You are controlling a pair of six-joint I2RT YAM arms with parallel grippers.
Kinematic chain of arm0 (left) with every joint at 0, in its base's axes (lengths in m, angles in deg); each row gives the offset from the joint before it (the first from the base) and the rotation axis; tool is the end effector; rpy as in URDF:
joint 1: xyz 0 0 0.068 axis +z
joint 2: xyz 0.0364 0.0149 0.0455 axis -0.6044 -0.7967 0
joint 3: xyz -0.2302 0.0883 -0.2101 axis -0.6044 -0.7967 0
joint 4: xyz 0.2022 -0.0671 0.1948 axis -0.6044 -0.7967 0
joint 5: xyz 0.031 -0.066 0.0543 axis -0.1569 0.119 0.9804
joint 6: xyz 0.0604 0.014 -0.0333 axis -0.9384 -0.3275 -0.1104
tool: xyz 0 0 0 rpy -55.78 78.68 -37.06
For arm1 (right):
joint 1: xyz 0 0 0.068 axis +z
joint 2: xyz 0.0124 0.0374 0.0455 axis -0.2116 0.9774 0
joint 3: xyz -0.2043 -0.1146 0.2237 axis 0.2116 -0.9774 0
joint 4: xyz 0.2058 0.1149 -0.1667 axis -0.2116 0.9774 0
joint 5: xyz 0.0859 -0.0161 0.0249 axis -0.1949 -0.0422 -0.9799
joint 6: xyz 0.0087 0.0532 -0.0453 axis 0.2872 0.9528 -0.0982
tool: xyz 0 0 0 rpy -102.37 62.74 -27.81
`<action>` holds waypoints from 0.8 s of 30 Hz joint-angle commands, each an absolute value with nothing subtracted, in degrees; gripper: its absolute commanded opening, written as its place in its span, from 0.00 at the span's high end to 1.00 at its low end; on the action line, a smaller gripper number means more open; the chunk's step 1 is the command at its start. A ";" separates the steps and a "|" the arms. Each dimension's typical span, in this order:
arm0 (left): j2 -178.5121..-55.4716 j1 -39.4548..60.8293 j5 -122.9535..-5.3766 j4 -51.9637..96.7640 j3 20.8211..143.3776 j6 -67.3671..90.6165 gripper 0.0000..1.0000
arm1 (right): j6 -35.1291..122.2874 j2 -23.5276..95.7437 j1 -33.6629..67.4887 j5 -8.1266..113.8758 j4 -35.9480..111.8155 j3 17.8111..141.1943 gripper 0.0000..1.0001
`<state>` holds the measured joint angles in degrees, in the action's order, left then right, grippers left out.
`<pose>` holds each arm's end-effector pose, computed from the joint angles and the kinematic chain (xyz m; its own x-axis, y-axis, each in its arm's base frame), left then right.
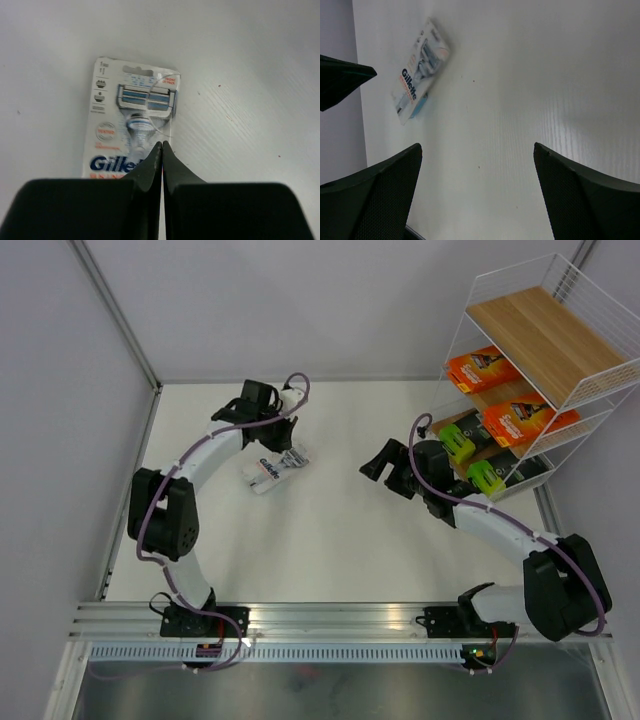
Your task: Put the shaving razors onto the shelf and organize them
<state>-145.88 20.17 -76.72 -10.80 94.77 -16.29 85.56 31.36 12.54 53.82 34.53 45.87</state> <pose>0.4316 -0.1535 0.2869 -0.5710 0.4497 -0.6869 0.6774 0.7308 -0.0847 0.2852 0.1389 0.2476 -0.6936 0.5031 -0.5157 0.0239 0.7315 0.6814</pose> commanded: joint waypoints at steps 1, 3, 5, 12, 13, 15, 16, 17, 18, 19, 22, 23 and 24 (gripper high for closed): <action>-142.49 13.66 -59.45 -4.94 88.60 -8.95 0.98 | 85.98 26.41 12.31 58.13 38.99 43.78 0.02; -140.48 11.80 -56.70 -3.17 84.74 -6.73 0.98 | 85.90 24.91 12.05 58.93 40.85 42.72 0.02; -139.50 9.95 -56.17 -2.38 82.63 -3.13 0.98 | 85.72 22.71 11.61 59.20 41.73 42.02 0.02; -136.34 9.50 -51.34 -3.43 78.58 8.03 0.79 | 86.24 17.35 11.25 58.93 42.88 38.06 0.02; -135.64 9.41 -49.94 -3.35 78.22 9.26 0.71 | 86.33 16.56 11.25 59.02 42.70 37.62 0.02; -135.54 9.41 -46.52 -3.26 77.52 9.10 0.35 | 86.25 15.85 11.25 58.24 41.30 36.31 0.02; -135.98 9.41 -44.76 -3.26 77.69 7.71 0.14 | 85.55 15.41 11.25 57.19 39.55 35.69 0.02; -136.33 9.33 -44.74 -3.26 77.95 6.65 0.14 | 85.54 15.41 11.25 57.18 39.54 35.69 0.02; -137.11 9.41 -42.48 -3.26 78.39 5.59 0.08 | 84.85 15.41 11.25 55.78 37.97 35.16 0.02; -137.73 9.33 -41.85 -3.35 79.01 2.80 0.08 | 84.75 15.93 11.25 55.60 36.21 35.07 0.02; -140.54 8.89 -40.35 -3.26 81.64 0.23 0.09 | 84.93 17.25 11.25 56.29 35.67 35.68 0.02; -142.12 8.54 -39.48 -3.26 82.17 -1.87 0.09 | 84.93 17.43 11.25 56.47 35.49 36.12 0.02; -142.83 8.19 -38.95 -3.26 82.52 -3.54 0.09 | 85.10 17.60 11.25 57.08 35.58 36.30 0.02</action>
<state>-140.26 9.29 -43.28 -4.74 79.38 2.37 85.36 16.98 11.40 56.66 38.99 35.33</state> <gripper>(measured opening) 0.913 0.979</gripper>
